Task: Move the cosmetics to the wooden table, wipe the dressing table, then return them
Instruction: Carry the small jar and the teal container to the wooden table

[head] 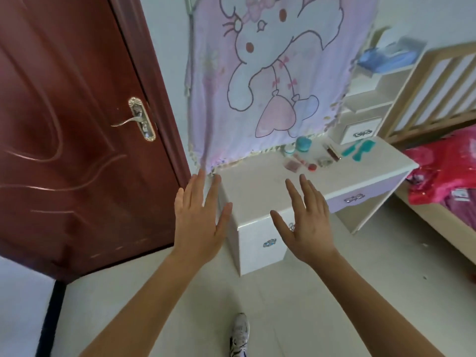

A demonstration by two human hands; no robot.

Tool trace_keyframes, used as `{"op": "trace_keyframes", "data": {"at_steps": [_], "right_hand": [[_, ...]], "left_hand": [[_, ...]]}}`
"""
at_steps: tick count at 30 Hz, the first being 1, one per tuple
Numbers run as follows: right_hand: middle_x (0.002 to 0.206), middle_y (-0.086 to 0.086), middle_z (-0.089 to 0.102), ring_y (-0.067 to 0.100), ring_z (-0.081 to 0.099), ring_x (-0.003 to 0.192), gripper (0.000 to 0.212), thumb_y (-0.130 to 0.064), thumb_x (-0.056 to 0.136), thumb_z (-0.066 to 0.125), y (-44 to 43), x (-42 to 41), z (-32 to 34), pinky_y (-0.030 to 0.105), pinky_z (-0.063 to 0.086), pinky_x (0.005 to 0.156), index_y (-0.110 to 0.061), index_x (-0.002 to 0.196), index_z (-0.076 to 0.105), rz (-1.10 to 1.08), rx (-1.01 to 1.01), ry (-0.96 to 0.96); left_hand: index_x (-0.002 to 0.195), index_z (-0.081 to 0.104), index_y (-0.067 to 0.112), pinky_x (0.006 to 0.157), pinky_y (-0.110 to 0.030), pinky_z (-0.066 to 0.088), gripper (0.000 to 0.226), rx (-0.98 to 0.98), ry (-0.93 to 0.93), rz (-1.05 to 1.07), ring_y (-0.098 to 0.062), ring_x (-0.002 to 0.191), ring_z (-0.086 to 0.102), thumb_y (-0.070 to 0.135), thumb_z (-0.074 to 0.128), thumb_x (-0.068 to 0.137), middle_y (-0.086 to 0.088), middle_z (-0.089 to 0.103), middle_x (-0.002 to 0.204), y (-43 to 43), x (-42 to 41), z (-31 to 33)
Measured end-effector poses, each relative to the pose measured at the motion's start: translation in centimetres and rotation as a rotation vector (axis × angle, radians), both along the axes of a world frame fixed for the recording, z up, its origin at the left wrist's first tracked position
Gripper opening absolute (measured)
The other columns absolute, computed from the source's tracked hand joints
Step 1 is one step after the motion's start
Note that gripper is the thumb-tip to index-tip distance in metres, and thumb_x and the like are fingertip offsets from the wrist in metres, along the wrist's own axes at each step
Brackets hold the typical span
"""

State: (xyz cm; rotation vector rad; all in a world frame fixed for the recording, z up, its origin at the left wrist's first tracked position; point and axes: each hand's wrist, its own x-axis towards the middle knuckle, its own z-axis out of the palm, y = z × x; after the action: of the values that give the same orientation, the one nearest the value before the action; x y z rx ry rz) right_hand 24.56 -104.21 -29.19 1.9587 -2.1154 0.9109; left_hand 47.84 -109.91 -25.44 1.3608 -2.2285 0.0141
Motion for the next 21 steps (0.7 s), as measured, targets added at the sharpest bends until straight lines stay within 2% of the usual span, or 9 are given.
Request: {"op": "trace_keyframes", "data": {"at_steps": [6,11,14,18,21], "right_hand": [[0.158,0.015,0.028,0.037,0.032,0.143,0.067,-0.051,0.096,0.05,-9.3,-10.0,1.8,0.055,0.032,0.113,-0.018,0.152,0.034,-0.194,0.063,0.065],[0.158,0.015,0.028,0.034,0.03,0.144,0.069,-0.053,0.095,0.05,-14.1,-18.0,3.9,0.05,0.029,0.115,-0.021,0.153,0.029,-0.348,0.076,0.059],[0.158,0.014,0.028,0.033,0.031,0.144,0.067,-0.053,0.095,0.049,-15.9,-22.4,3.6,0.05,0.029,0.116,-0.02,0.151,0.032,-0.424,0.096,0.017],[0.158,0.013,0.029,0.033,0.032,0.144,0.064,-0.055,0.094,0.043,-19.5,-28.3,1.2,0.051,0.033,0.115,-0.021,0.147,0.036,-0.465,0.158,-0.053],[0.158,0.012,0.028,0.033,0.032,0.143,0.063,-0.054,0.094,0.044,-23.6,-33.0,-1.8,0.053,0.036,0.113,-0.023,0.148,0.033,-0.419,0.24,-0.085]], "left_hand": [[0.152,0.034,0.014,0.115,-0.056,0.023,0.059,0.049,0.092,-0.189,-0.031,0.149,0.019,0.043,0.036,0.1,-0.014,0.02,0.162,-13.4,-10.8,-0.4],[0.152,0.032,0.018,0.117,-0.053,0.021,0.059,0.087,0.051,-0.33,-0.029,0.148,0.019,0.045,0.035,0.1,-0.01,0.019,0.162,-22.6,-19.8,1.1],[0.152,0.033,0.019,0.117,-0.053,0.023,0.059,0.097,0.006,-0.392,-0.029,0.148,0.02,0.047,0.034,0.1,-0.01,0.018,0.162,-26.3,-24.5,1.0],[0.151,0.034,0.018,0.115,-0.052,0.028,0.06,0.123,-0.041,-0.383,-0.03,0.147,0.023,0.048,0.035,0.098,-0.01,0.019,0.162,-30.4,-30.1,-1.4],[0.153,0.031,0.021,0.117,-0.049,0.025,0.062,0.169,-0.054,-0.324,-0.028,0.148,0.021,0.052,0.033,0.098,-0.007,0.017,0.163,-33.1,-34.1,-4.6]]}}
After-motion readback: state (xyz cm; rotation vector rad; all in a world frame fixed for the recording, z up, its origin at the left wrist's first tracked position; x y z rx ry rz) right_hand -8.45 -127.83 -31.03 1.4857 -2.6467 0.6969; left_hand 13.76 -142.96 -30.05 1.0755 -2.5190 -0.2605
